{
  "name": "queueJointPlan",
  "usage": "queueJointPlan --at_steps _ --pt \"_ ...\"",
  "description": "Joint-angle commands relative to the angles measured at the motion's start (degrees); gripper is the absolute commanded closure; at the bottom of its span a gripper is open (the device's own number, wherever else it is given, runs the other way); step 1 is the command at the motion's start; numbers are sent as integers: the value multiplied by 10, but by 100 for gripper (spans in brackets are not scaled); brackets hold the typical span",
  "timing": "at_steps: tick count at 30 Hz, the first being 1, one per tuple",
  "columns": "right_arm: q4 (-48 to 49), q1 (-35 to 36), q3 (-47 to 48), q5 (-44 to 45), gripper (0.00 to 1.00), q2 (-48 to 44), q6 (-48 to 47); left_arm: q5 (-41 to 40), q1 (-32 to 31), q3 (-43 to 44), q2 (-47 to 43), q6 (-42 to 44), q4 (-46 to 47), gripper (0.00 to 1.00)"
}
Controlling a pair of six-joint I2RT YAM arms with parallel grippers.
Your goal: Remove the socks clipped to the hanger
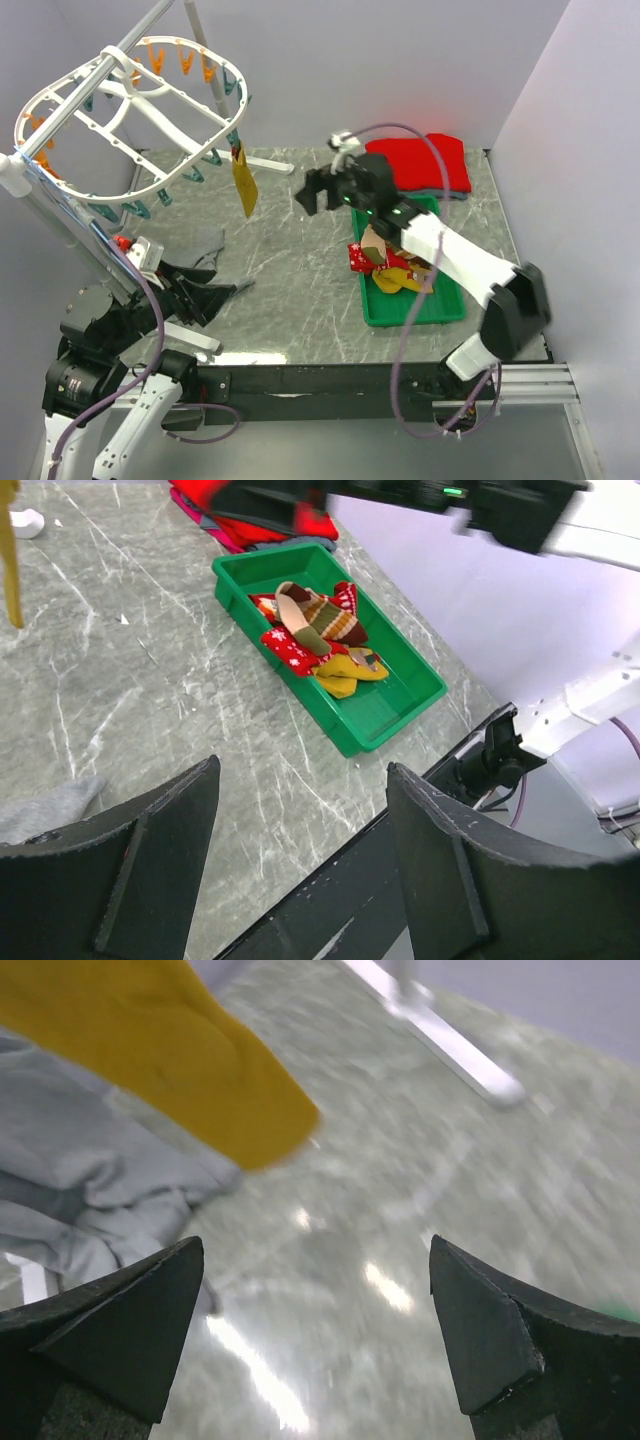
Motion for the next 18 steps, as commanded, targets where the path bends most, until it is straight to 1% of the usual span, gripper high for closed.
queueJointPlan --at_steps 1,3,4,8,12,13,16,18 --pt "151 3 95 -155 0 129 -33 -16 0 23 -6 3 2 28" --pt "182 3 127 -185 0 168 -42 -17 -1 25 -6 1 2 28" --pt "192 3 154 -218 0 203 -47 -18 -1 25 -7 0 2 28" --pt "210 10 225 -284 0 278 -51 -24 -1 18 -8 3 2 27" --pt "206 20 285 -296 0 339 -72 -22 -1 22 1 3 5 27" --pt "206 21 312 -296 0 364 -69 -19 -1 22 1 2 7 27" --pt "197 25 370 -276 0 409 -62 -15 -1 18 1 -5 14 27" --pt "185 32 392 -266 0 421 -63 -15 -1 17 0 -5 14 27"
